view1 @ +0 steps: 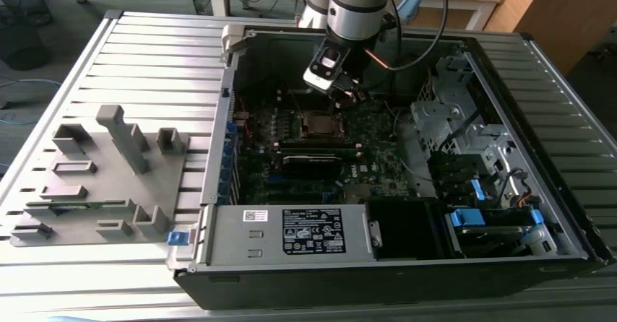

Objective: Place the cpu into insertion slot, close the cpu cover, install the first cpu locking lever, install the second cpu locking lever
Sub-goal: 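Close the cpu cover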

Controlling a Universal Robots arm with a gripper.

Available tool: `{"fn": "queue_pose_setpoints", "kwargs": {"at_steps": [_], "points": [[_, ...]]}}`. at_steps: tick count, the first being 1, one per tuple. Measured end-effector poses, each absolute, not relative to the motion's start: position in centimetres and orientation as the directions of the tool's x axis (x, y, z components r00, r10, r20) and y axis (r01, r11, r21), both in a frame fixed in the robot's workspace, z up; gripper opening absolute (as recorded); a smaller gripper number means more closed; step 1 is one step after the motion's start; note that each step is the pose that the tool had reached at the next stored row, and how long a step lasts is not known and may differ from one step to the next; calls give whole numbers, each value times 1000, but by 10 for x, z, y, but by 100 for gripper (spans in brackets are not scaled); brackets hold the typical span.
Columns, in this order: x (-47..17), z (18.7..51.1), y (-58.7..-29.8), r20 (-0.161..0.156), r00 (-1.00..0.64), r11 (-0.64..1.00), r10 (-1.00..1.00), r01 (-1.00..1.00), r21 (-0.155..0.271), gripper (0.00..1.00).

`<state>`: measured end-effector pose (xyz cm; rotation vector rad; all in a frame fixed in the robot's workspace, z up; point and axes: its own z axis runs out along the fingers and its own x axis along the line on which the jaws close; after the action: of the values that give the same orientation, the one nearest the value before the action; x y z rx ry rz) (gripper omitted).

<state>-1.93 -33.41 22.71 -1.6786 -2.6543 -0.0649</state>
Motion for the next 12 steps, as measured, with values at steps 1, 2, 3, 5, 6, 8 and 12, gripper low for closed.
{"fn": "queue_pose_setpoints", "kwargs": {"at_steps": [1, 2, 3, 5, 6, 8, 12], "points": [[-19, 227, -334, 22, -430, 429, 903, 903, 35, 10], [-19, 227, -334, 22, -431, 430, 902, 902, 35, 10], [-19, 227, -334, 22, -434, 434, 900, 900, 35, 10], [-19, 227, -334, 22, -442, 442, 897, 897, 35, 10], [-19, 227, -334, 22, -446, 445, 895, 895, 35, 10], [-19, 227, -334, 22, -456, 455, 890, 890, 35, 10], [-19, 227, -334, 22, -479, 478, 878, 878, 35, 10]]}}
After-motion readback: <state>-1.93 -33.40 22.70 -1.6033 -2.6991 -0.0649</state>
